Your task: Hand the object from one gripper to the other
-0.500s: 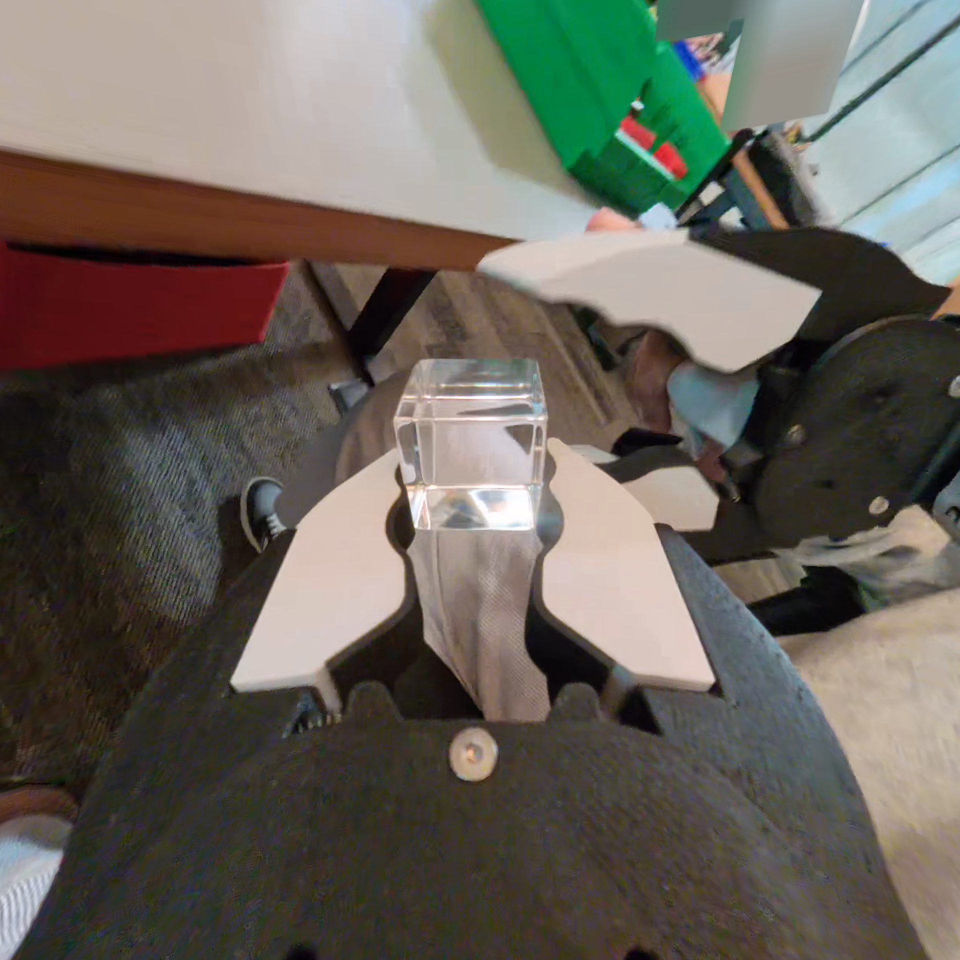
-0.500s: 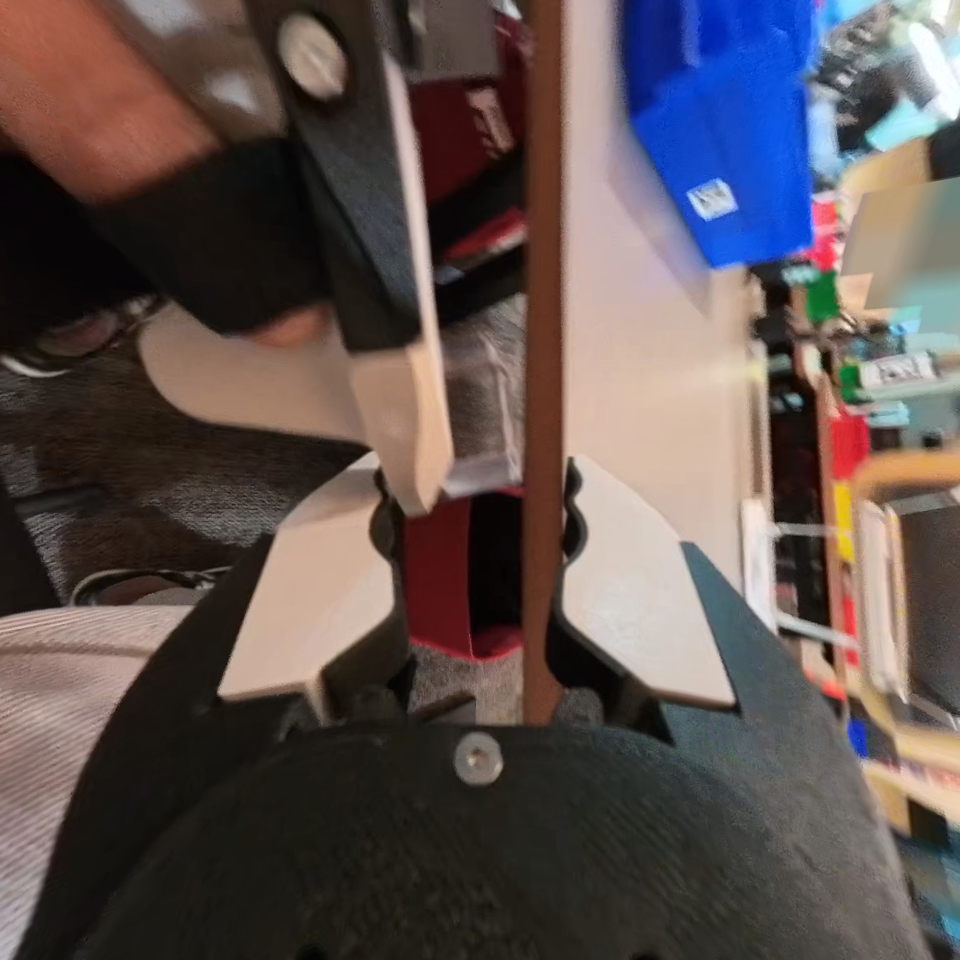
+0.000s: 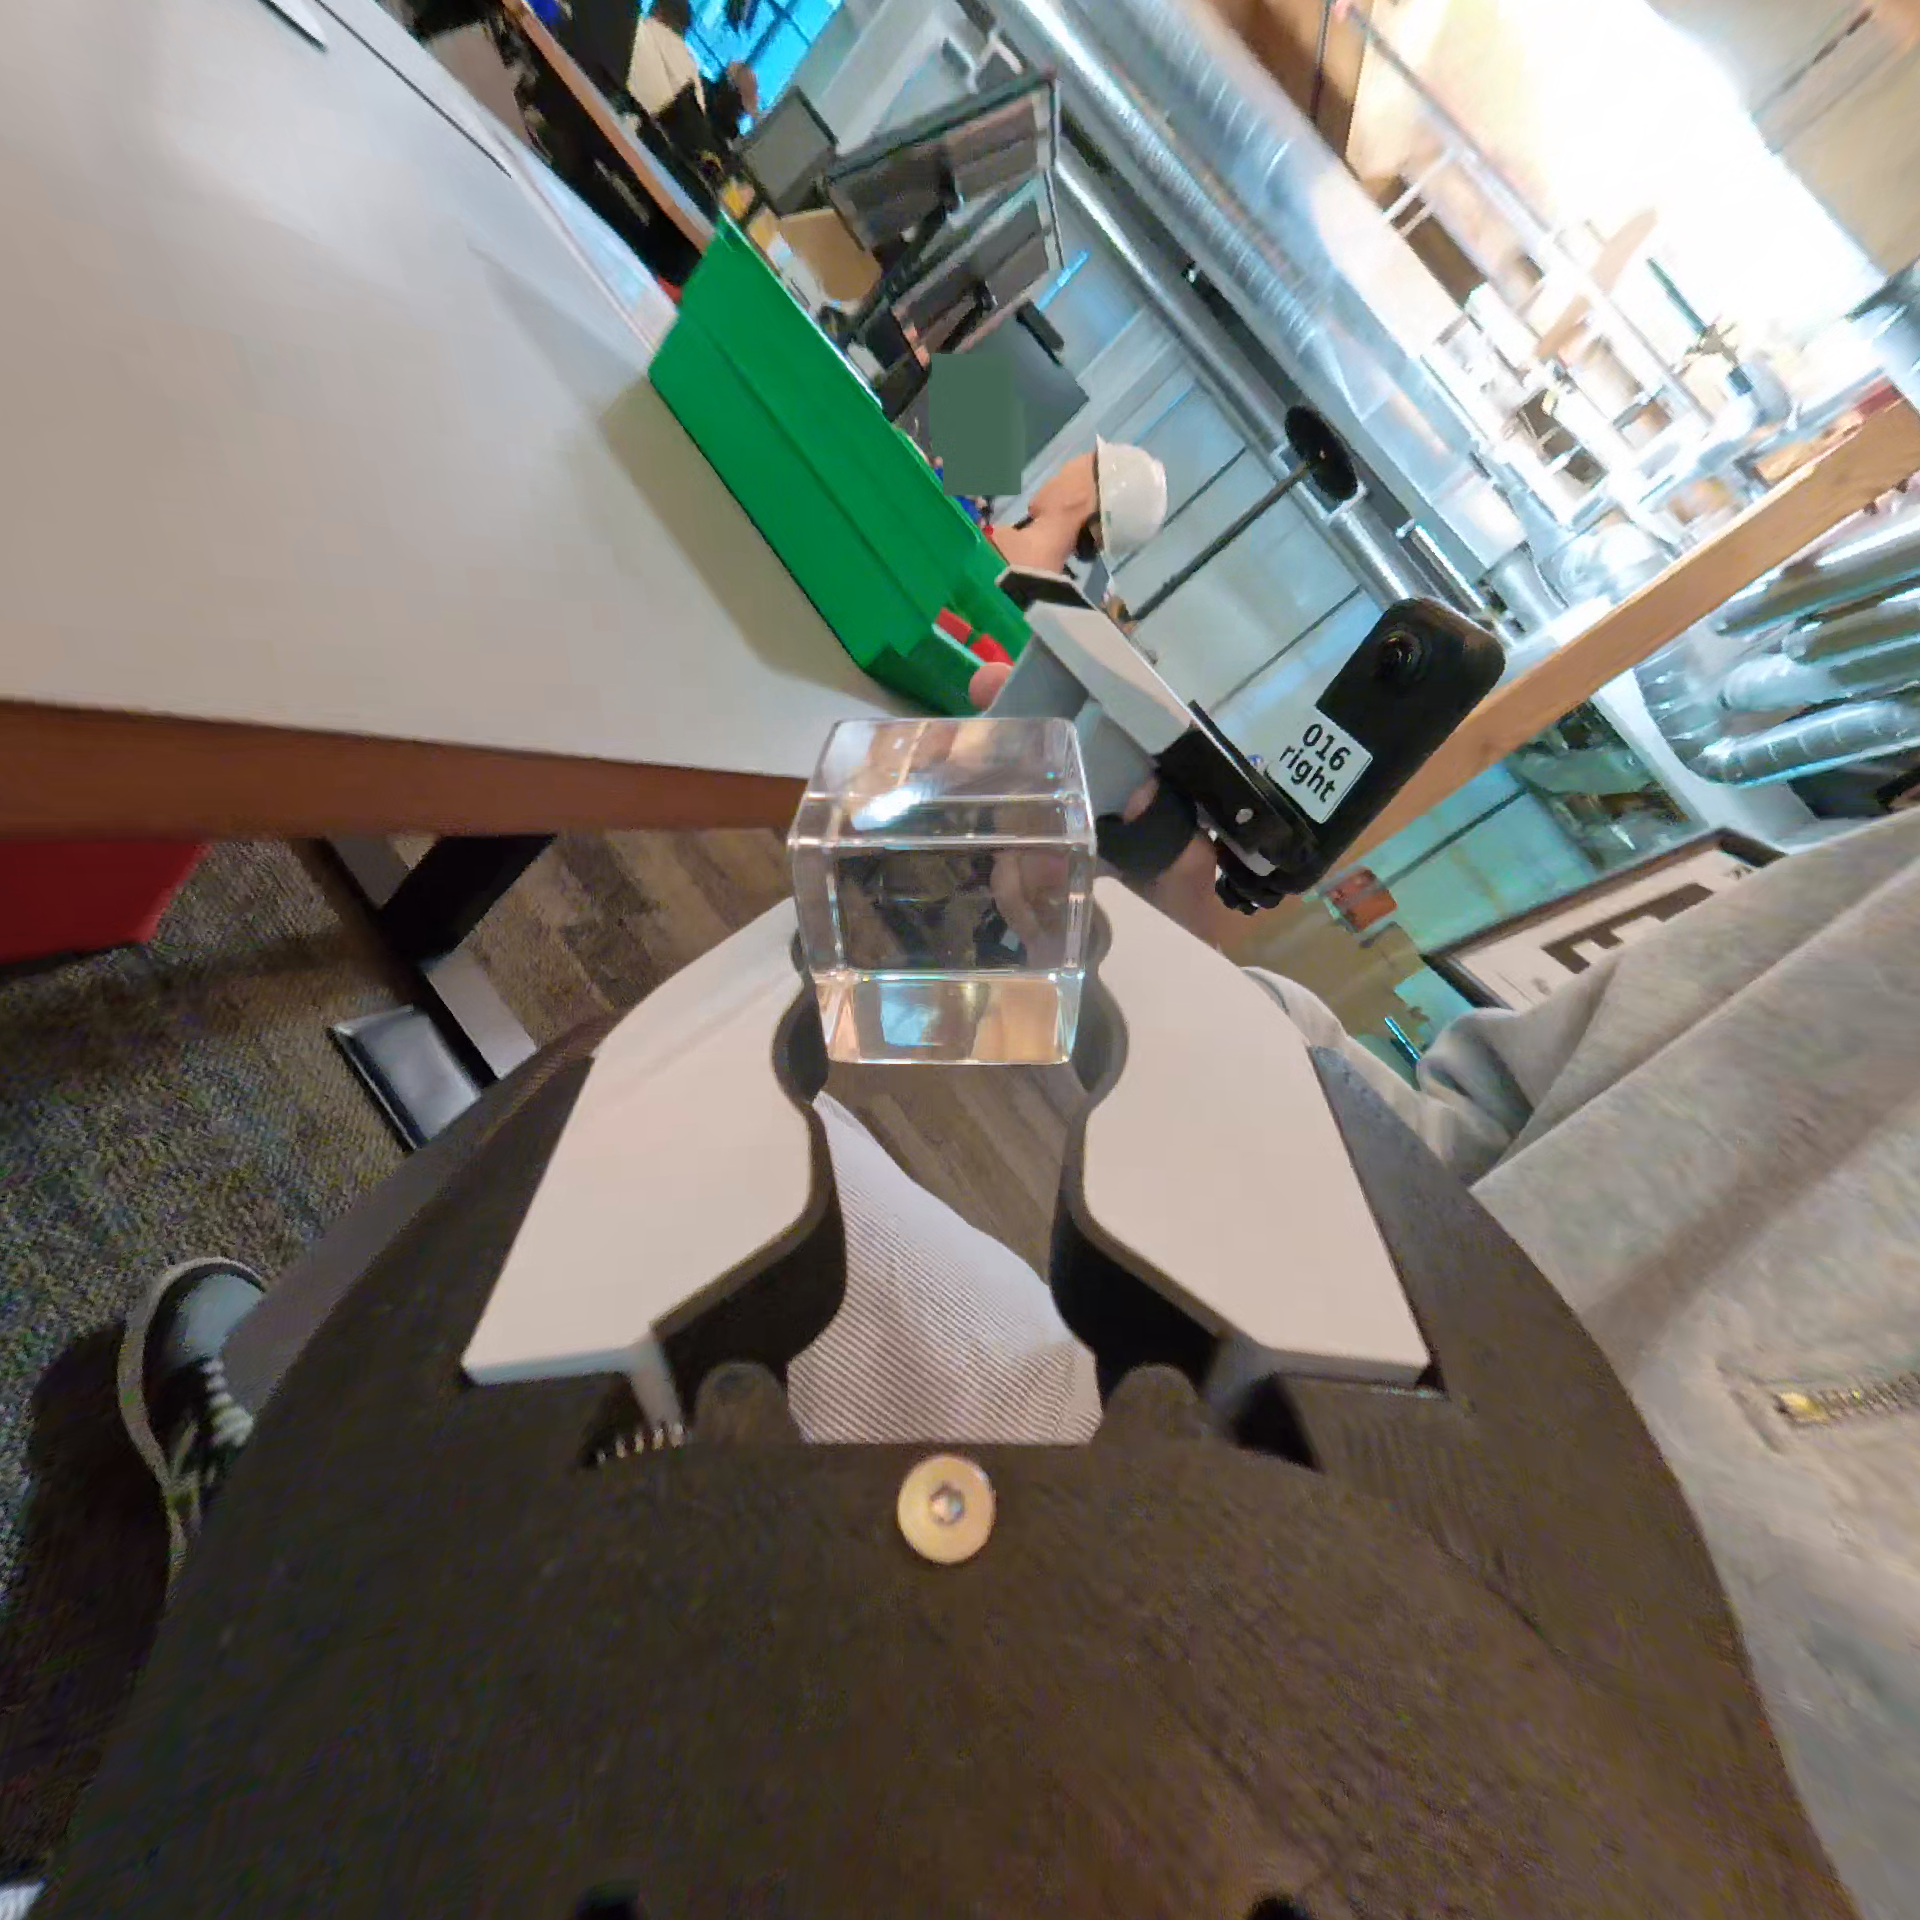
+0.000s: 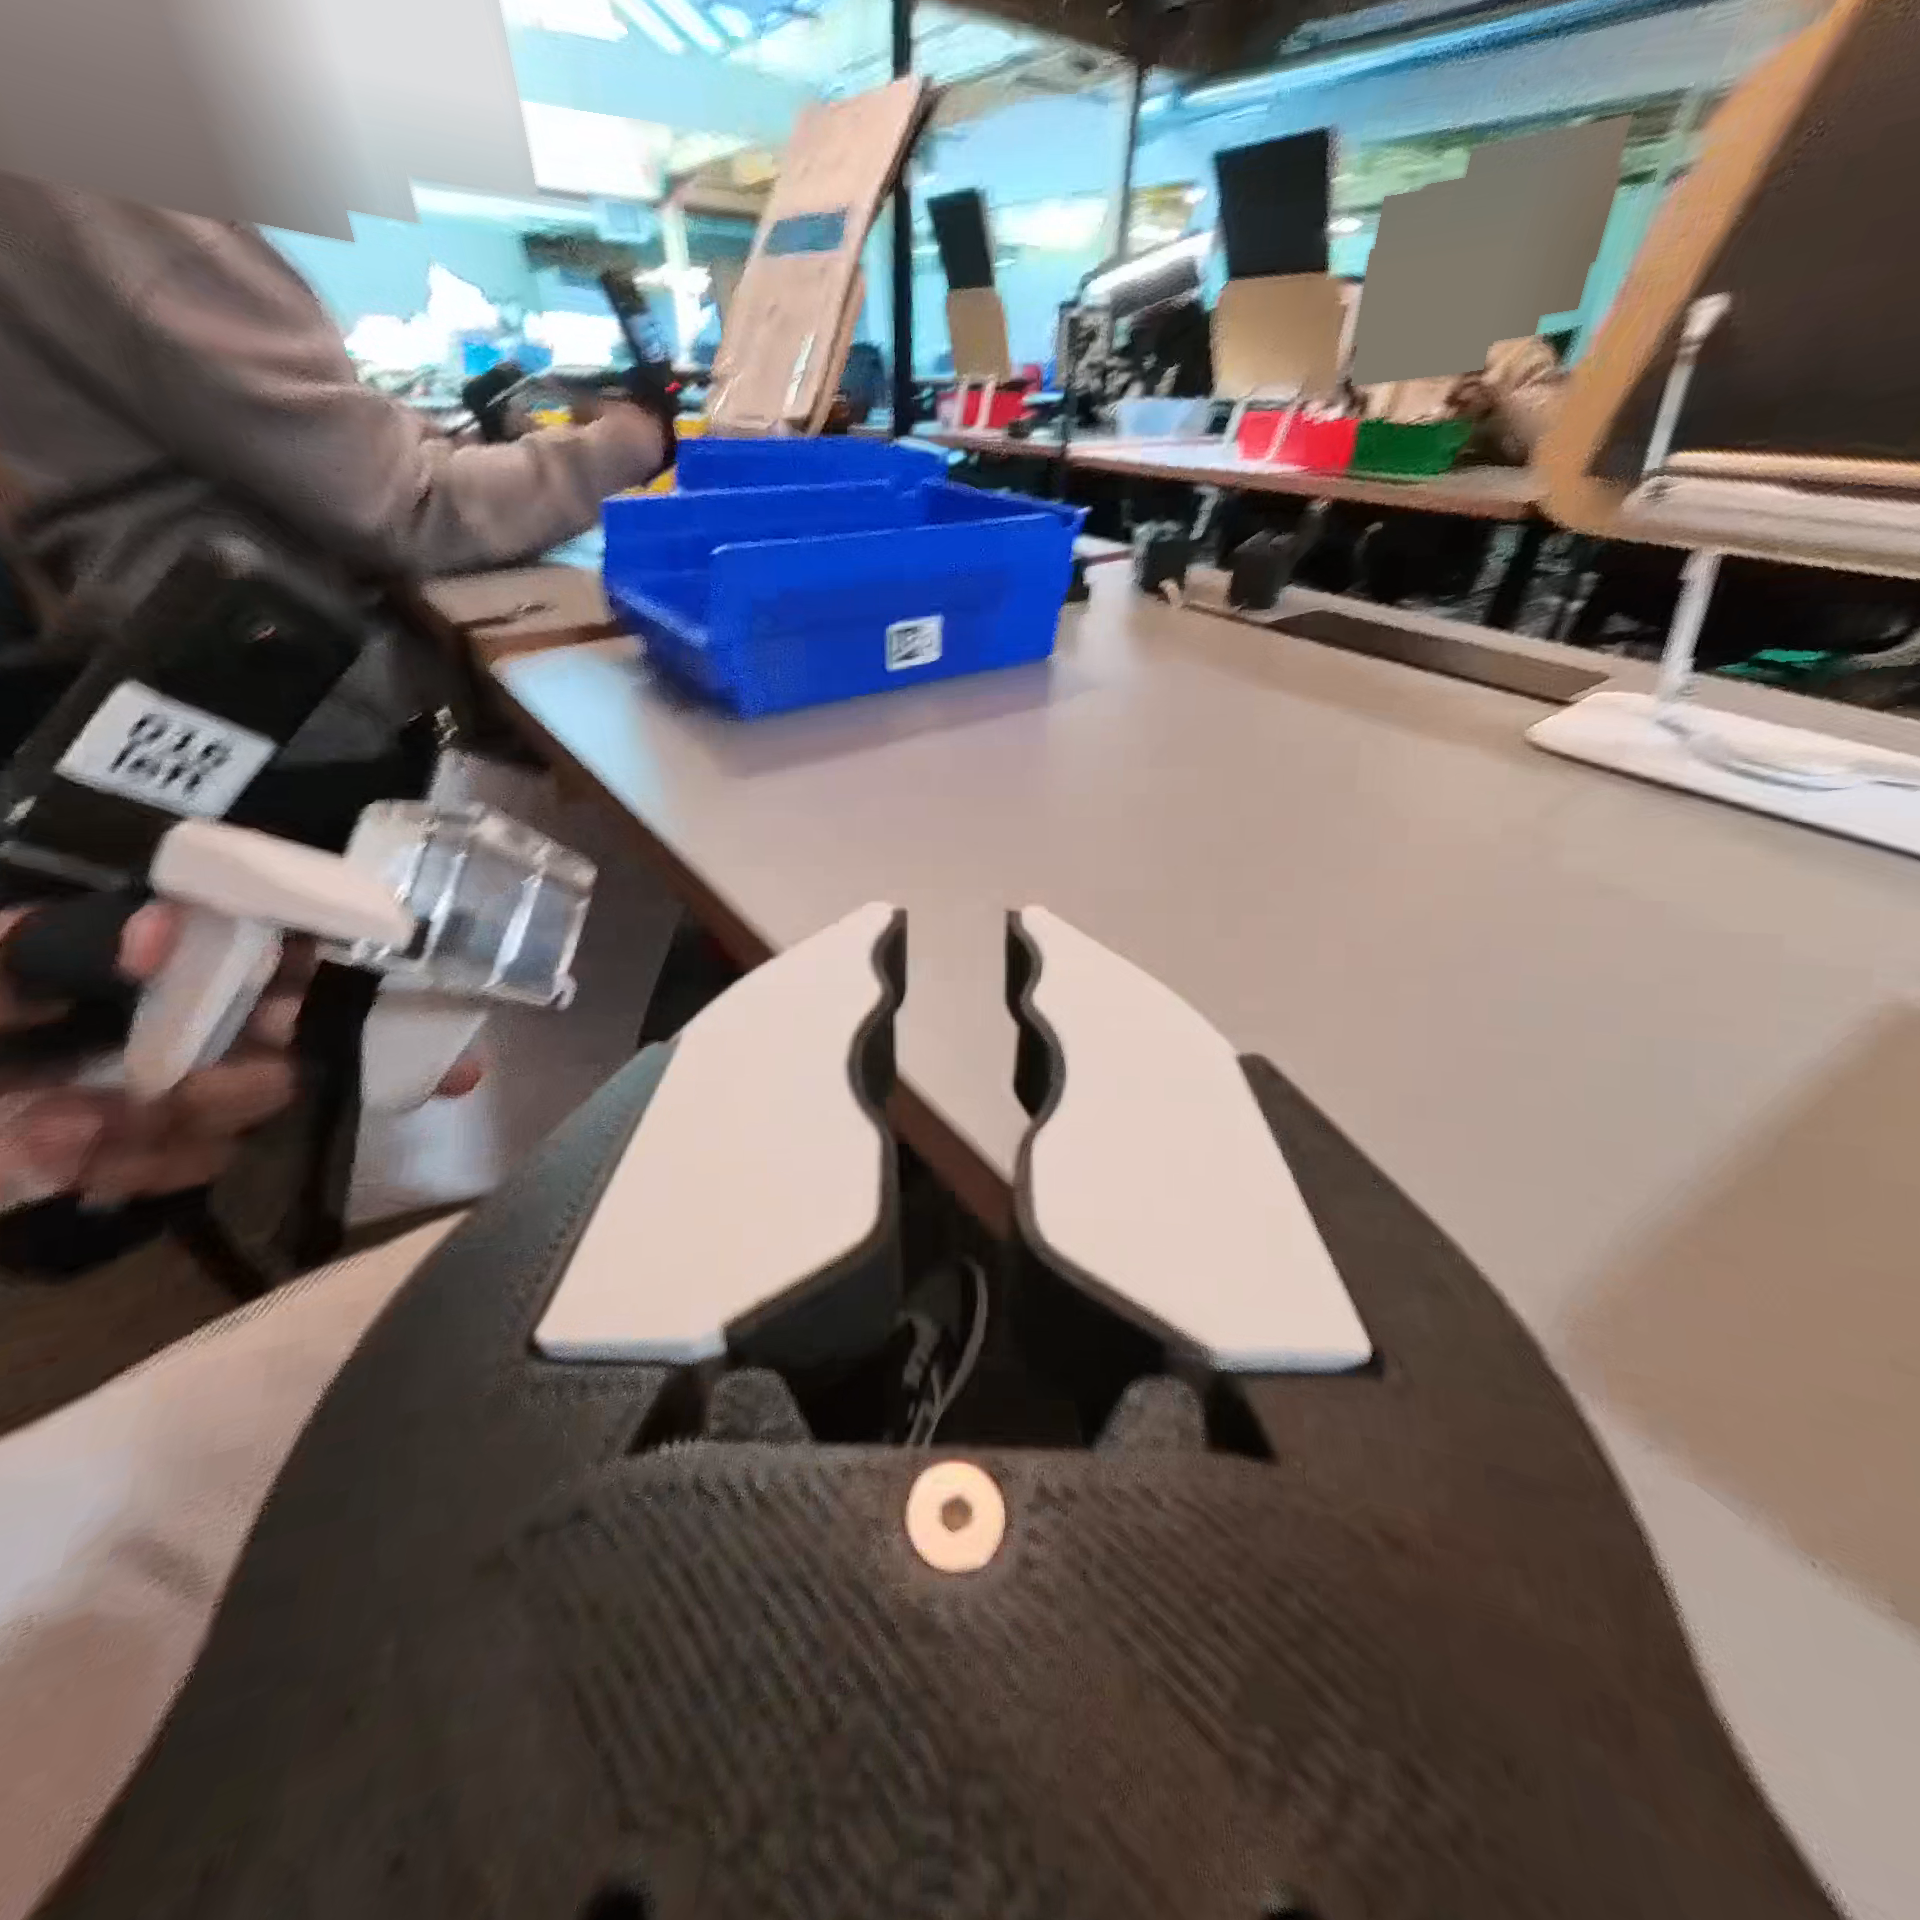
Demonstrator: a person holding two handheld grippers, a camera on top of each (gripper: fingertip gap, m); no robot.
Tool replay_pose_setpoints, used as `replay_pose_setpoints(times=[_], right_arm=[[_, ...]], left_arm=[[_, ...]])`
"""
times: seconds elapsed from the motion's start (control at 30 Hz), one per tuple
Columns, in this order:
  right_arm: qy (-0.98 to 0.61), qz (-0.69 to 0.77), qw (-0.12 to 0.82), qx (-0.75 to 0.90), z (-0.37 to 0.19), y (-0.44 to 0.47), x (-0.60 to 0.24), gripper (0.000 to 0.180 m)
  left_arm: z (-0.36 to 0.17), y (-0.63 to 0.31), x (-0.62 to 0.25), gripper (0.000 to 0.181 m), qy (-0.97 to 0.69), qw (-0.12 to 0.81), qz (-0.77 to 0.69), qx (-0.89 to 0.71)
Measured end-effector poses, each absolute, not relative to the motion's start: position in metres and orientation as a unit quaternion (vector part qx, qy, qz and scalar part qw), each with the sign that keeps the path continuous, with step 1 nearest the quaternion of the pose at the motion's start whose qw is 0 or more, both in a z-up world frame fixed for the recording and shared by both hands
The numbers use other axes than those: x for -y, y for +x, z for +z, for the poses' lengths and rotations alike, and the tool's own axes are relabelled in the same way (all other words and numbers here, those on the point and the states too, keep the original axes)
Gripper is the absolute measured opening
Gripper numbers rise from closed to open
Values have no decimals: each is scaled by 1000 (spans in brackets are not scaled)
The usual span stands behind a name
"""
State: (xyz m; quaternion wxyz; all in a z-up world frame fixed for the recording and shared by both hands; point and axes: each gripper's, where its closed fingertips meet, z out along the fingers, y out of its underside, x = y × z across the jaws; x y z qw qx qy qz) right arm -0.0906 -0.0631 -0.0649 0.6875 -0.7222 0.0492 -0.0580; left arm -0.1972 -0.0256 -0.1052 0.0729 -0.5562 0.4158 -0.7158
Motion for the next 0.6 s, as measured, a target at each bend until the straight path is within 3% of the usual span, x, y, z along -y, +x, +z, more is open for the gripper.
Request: replay_pose_setpoints(times=[0.03,0.23,0.33,0.6], right_arm=[[-719,-69,689,-58,-64,-79,57,20],[-687,-79,718,-80,-42,-18,46,10],[-671,-19,736,-86,-17,5,23,18],[-684,92,713,-127,-23,38,-17,31]], left_arm=[[-104,-193,19,47,-554,90,-719,-410],[-98,-166,-5,47,-532,142,-714,-433],[-80,-136,-11,47,-513,118,-737,-424],[-47,-52,-37,47,-457,155,-741,-467]])
